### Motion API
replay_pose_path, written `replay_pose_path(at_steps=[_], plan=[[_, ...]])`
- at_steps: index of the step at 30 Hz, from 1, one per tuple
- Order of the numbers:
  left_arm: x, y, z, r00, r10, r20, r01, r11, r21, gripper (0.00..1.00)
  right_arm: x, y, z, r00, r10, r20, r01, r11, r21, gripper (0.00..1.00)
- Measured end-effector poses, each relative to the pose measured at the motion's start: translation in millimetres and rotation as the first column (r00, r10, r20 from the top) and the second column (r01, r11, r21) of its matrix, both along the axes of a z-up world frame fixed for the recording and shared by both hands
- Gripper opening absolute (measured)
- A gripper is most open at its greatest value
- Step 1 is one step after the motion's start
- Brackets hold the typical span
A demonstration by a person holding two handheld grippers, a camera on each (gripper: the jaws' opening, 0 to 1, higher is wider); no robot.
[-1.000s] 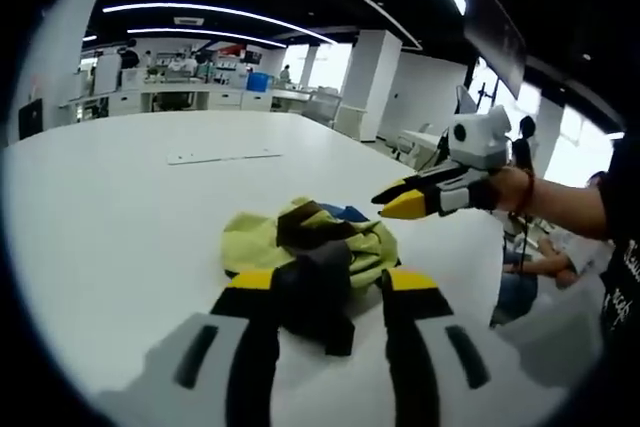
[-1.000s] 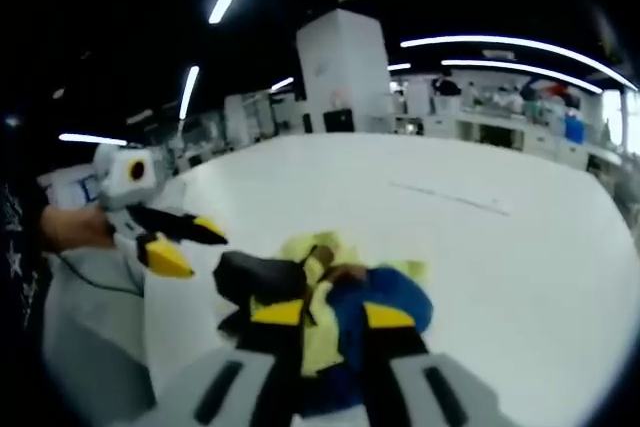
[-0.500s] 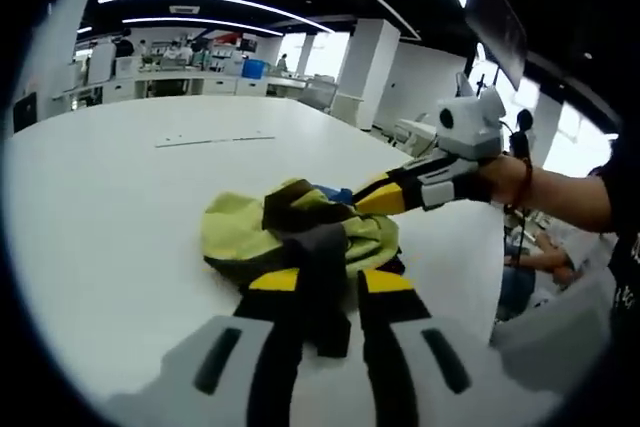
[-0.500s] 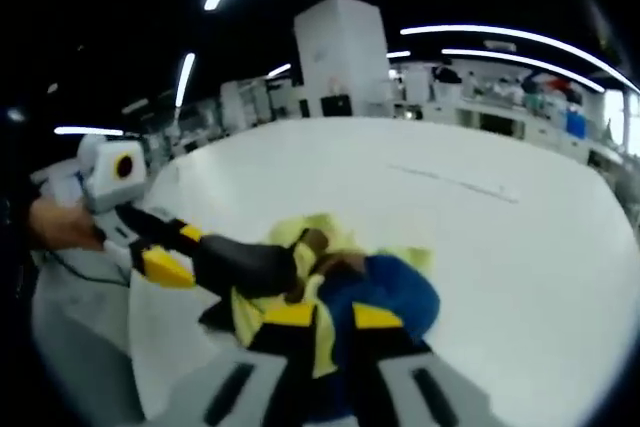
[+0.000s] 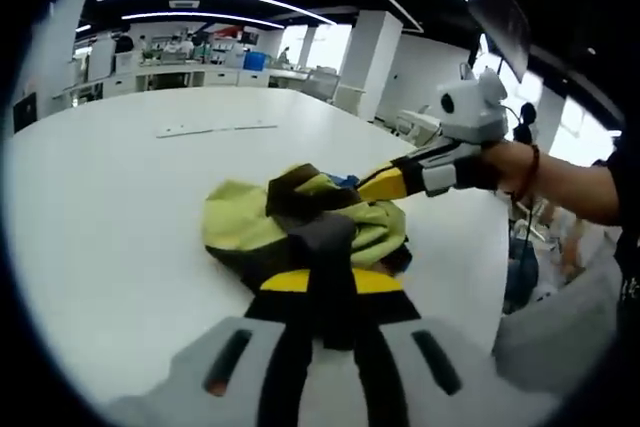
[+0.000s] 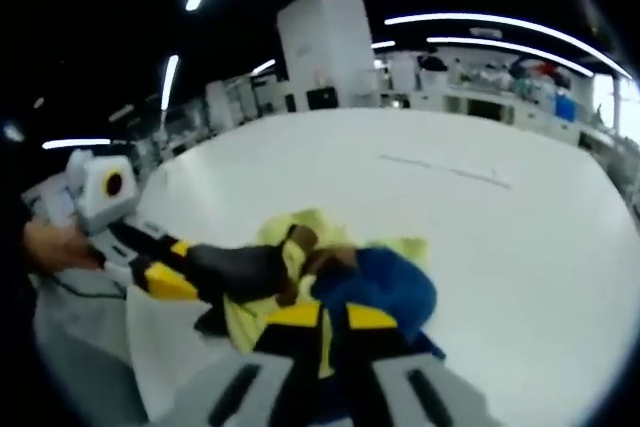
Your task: Fold the garment on the visible template until the final outline fits inside the template.
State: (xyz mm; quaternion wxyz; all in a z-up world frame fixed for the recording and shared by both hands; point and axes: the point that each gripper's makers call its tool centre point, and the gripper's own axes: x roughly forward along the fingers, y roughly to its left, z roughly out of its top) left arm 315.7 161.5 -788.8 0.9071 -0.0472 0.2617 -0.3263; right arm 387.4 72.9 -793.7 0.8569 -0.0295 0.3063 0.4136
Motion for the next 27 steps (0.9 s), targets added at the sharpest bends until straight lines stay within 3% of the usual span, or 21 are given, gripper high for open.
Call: replay_pose_path(at_steps=[4,9,11,15,21,27], plan=[[-0.7,-1,-1.0,1.0,-0.001,-0.005,0.001,1.0,0.001,0.09,3,-2,-3.5,0.999,-0.028,-0.022,0.028,1.0,0.004,0.0],[-2.7,0,-5.1,1.0,-0.009,-0.016,0.009,1.0,0.015,0.05,0,1,-10.0,0.999,-0.008,-0.035,0.007,1.0,-0.023,0.0],[-4.1,-2,-5.2,1.0,-0.018,-0.024,0.018,1.0,0.011,0.0,0,1,-12.3,0.999,0.002,-0.032,-0.004,0.999,-0.042,0.0],[-5.4,-3,-5.2,0.999,-0.024,-0.024,0.025,0.999,0.03,0.0,-1,2,-10.3,1.0,0.017,-0.003,-0.017,0.998,-0.054,0.0],[-6.6,0,4.1,0.999,-0.017,-0.027,0.017,1.0,-0.01,0.0,-4,-2,-4.2,1.0,0.021,0.019,-0.02,0.999,-0.049,0.0],[-3.0,9,33.2,0.999,0.025,0.027,-0.024,0.998,-0.05,0.0,-6,-9,15.9,0.992,0.064,0.109,-0.052,0.992,-0.111,0.0]])
